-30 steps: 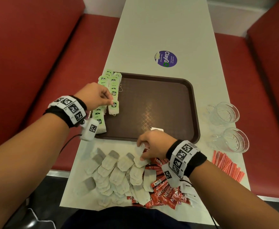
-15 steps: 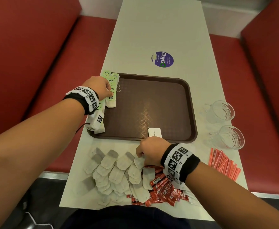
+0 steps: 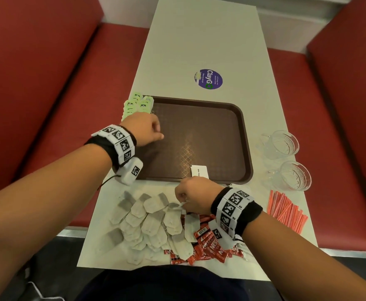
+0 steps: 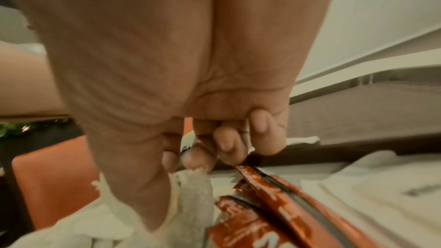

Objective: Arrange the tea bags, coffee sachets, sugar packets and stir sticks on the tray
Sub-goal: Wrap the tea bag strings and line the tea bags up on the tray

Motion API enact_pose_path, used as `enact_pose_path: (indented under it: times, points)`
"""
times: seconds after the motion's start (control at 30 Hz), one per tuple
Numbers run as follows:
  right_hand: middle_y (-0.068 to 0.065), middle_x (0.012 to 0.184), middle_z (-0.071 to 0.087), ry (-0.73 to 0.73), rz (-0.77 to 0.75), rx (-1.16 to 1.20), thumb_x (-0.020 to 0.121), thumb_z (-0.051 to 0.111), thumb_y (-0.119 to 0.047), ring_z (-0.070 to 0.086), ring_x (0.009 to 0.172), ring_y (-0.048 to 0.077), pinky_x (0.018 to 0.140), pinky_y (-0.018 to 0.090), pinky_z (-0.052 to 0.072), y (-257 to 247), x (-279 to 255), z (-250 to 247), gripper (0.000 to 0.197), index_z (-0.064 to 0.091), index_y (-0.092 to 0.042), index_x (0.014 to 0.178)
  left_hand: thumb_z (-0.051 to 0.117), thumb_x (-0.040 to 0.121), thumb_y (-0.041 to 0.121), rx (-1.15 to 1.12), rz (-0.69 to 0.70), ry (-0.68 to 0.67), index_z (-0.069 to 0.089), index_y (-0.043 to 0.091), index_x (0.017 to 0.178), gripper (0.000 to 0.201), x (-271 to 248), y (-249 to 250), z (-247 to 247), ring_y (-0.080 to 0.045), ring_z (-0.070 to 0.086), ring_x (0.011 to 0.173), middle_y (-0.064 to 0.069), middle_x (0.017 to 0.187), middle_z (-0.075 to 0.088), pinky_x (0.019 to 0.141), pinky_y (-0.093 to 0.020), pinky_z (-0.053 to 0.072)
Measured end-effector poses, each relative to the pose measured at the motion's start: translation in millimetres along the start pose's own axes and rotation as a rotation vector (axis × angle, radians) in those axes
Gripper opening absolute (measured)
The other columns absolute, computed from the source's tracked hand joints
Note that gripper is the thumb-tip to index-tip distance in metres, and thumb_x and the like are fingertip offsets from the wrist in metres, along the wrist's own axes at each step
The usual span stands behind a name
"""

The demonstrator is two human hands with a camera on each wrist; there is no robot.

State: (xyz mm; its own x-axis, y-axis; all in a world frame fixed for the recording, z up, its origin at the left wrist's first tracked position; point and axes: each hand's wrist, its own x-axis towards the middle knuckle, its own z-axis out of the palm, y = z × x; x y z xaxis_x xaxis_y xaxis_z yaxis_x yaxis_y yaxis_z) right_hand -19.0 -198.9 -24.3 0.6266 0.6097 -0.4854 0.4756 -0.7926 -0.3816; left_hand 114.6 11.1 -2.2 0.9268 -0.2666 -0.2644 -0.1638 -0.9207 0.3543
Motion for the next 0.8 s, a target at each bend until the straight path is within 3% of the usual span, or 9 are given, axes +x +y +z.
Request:
enact_pose_path:
  times: [0.07,0.17,0.27,0.4,0.53,0.67,0.8]
  points:
    - [-0.003,0.092,0.054,0.065,-0.013,0.059,0.079,0.065,-0.016,0.052,0.086,0.019,0.076,0.036,0.05,1,-5,-1,0.011,0.056,-0.022,0.079,0.075,0.083,0.041,-0.073,0.118,-0.11,0.066,0.031,0.082,0.014,-29,9,4,-0.006,0.062,0.08,0.013,0.082,0.066,0.075,-0.027,0.051]
    - [-0.006,0.086,0.05,0.154,-0.014,0.135,0.077,0.066,-0.016,0.046,0.082,0.014,0.071,0.03,0.042,-1,-11,-3,0.016,0.051,-0.021,0.073,0.077,0.08,0.043,0.033,0.251,-0.341,0.071,0.032,0.085,0.013,-68,17,20,0.0,0.062,0.079,0.017,0.083,0.068,0.076,-0.023,0.051]
    - [-0.005,0.073,0.046,0.224,0.068,0.274,0.078,0.062,-0.01,0.041,0.068,0.014,0.063,0.031,0.04,-4,-16,-1,0.019,0.046,-0.016,0.07,0.073,0.081,0.044,0.183,0.282,-0.474,0.073,0.032,0.088,0.014,-93,16,45,-0.004,0.063,0.08,0.016,0.086,0.07,0.074,-0.026,0.052]
    - [-0.002,0.062,0.043,0.278,0.168,0.409,0.083,0.057,-0.011,0.041,0.058,0.016,0.057,0.033,0.043,-7,-17,4,0.031,0.034,-0.02,0.064,0.067,0.083,0.047,0.296,0.296,-0.445,0.073,0.027,0.088,0.021,-112,7,68,-0.015,0.063,0.082,0.008,0.09,0.067,0.071,-0.031,0.053]
    - [-0.002,0.062,0.04,0.305,0.186,0.478,0.083,0.052,-0.005,0.038,0.056,0.017,0.054,0.031,0.039,-10,-18,9,0.03,0.032,-0.02,0.067,0.072,0.08,0.05,0.283,0.287,-0.356,0.068,0.028,0.095,0.026,-119,6,74,-0.018,0.06,0.09,0.007,0.099,0.057,0.069,-0.029,0.043]
    - [-0.003,0.069,0.045,0.307,0.173,0.509,0.082,0.052,-0.003,0.039,0.059,0.015,0.056,0.029,0.037,-14,-18,14,0.021,0.039,-0.019,0.077,0.075,0.081,0.038,0.175,0.26,-0.34,0.063,0.028,0.097,0.022,-121,8,77,-0.018,0.06,0.093,0.007,0.099,0.065,0.075,-0.03,0.045]
    - [-0.006,0.071,0.049,0.288,0.15,0.521,0.08,0.06,-0.012,0.045,0.061,0.012,0.06,0.03,0.042,-16,-16,17,0.022,0.046,-0.024,0.093,0.069,0.086,0.029,0.079,0.266,-0.298,0.057,0.033,0.086,0.012,-125,9,72,-0.014,0.062,0.089,0.011,0.091,0.066,0.075,-0.03,0.047]
